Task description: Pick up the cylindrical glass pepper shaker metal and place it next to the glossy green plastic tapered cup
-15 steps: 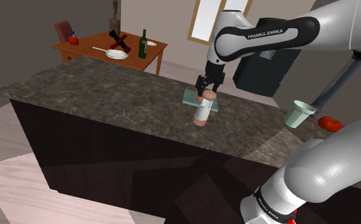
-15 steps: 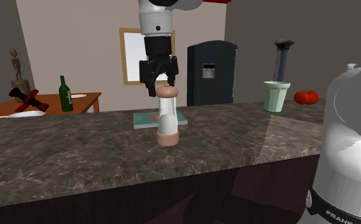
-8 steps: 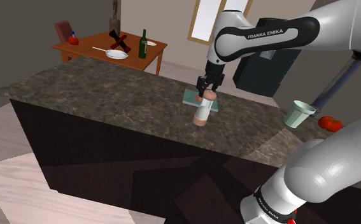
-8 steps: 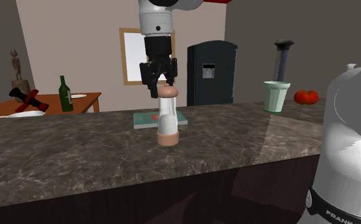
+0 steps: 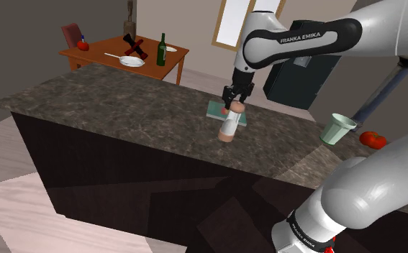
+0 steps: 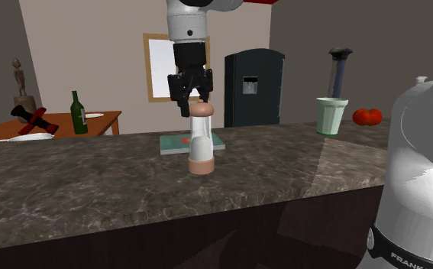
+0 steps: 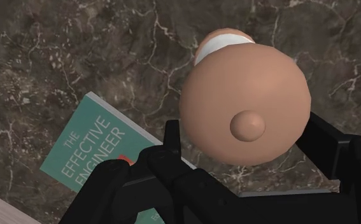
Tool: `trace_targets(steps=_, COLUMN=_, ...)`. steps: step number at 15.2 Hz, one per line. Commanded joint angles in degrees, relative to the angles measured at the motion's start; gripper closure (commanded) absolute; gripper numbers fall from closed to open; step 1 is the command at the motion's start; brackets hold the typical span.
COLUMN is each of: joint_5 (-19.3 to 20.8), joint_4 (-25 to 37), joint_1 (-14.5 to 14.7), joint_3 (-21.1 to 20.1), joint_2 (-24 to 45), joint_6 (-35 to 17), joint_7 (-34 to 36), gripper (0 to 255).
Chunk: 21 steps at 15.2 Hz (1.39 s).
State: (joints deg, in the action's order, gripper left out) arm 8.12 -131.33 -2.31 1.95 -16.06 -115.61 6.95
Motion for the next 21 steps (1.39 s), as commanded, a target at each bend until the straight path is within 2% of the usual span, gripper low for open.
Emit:
trace_targets(steps=1, joint_5=-0.09, joint_4=0.95, joint_1=0.05, joint_3=-0.07, joint_2=-0.29, joint_6=1.26, joint_7=-0.09, gripper=255)
trace_targets(steps=21, joint_5=-0.77, joint_4=15.08, joint_1=0.22, joint_3=-0.39, joint_2=-1.66, joint_6=16.67, joint_7=-1.77, gripper=255)
